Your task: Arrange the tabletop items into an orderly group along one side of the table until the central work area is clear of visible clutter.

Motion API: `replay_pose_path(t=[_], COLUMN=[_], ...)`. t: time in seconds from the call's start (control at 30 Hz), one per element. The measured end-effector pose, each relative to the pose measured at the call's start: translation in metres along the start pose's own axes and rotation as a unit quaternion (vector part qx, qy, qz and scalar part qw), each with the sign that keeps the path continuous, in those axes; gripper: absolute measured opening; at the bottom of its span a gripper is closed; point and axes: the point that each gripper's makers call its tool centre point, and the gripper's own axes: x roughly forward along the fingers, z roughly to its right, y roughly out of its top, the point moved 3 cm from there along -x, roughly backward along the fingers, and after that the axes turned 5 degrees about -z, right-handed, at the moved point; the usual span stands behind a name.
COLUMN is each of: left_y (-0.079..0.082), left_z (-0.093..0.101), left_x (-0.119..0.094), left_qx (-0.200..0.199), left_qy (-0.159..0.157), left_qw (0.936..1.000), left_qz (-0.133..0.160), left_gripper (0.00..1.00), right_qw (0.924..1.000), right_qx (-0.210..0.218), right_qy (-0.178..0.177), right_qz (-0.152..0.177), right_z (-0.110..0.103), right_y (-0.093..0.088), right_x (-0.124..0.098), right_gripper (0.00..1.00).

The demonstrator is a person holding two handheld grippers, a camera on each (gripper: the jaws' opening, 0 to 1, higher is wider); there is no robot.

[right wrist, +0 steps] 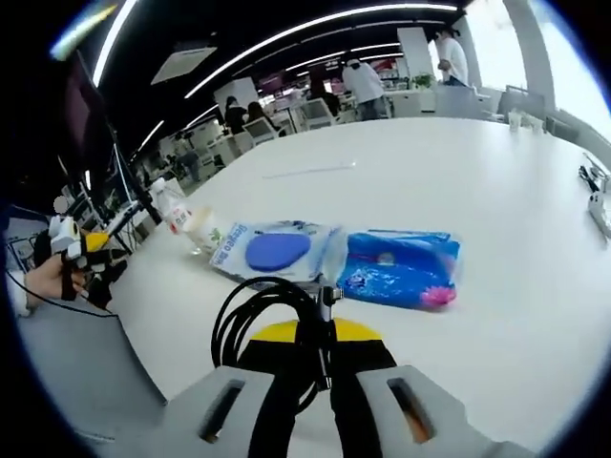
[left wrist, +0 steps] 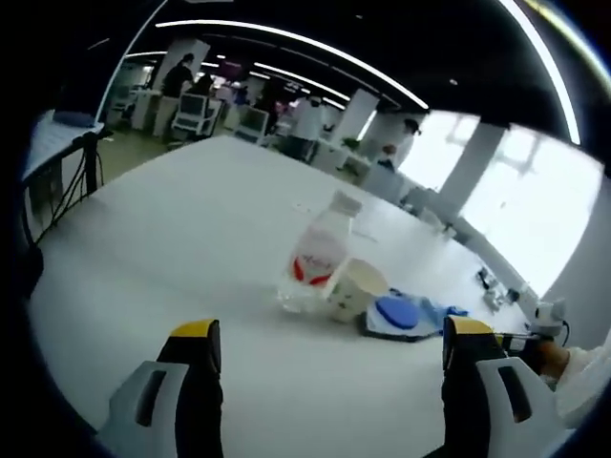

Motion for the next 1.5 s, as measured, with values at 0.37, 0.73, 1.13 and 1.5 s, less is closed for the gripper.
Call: replay_pose_path(t=[0.37, 0.73, 1.13, 1.5], left_y=[-0.006, -0.008, -0.013, -0.016], left_z=[0.016, 0.024, 0.019, 0.019], left_x=[0.004, 0.007, 0.005, 0.006], left_qx=[0.006, 0.017, 0.019, 0.020], left_qy=[-0.040, -0.060, -0.048, -0.048], left_qw=[0.9991, 0.9979, 0.9984, 0.9981], left_qz=[-0.012, -0.018, -0.024, -0.032], left_gripper=[0.93, 0.92, 0.91, 0.91], right_qw=[0.9973, 0.9965, 0.9968, 0.9959], right_qx=[0.063, 0.028, -0.003, -0.045], right_qy=[-0.036, -0.066, -0.065, -0.058], right_qz=[-0.009, -0.043, -0.045, -0.052], right_z=[0.036, 0.051, 0.055, 0.055], right_y=[-0.021, -0.036, -0.036, -0.037], right_x=[0.006, 0.024, 0.028, 0.026], right_gripper=[0.06, 0.08, 0.09, 0.11])
